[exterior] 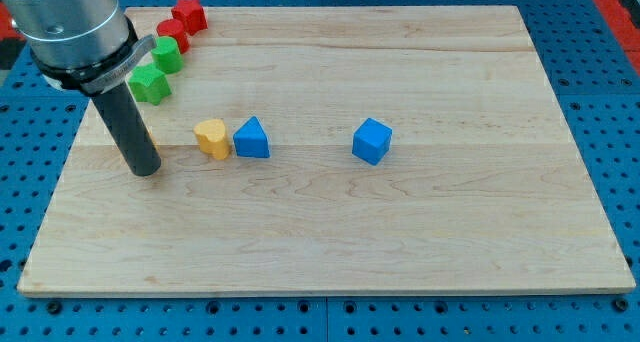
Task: Slightly move the yellow hexagon upwards
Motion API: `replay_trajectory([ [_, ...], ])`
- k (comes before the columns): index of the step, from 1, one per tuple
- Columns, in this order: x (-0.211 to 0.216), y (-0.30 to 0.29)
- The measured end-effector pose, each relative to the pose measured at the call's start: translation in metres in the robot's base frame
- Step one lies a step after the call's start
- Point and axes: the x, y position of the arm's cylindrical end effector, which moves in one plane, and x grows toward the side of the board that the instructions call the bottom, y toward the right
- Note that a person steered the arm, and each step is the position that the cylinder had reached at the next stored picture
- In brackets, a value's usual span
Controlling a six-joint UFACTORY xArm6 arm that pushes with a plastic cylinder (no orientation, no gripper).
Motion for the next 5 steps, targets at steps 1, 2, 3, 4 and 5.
replay_trajectory([
  [1,0.025,-0.001],
  [2,0.022,-0.018],
  [3,0.001,-0.038],
  [4,0.000,-0.038],
  [5,-0.001,-0.038],
])
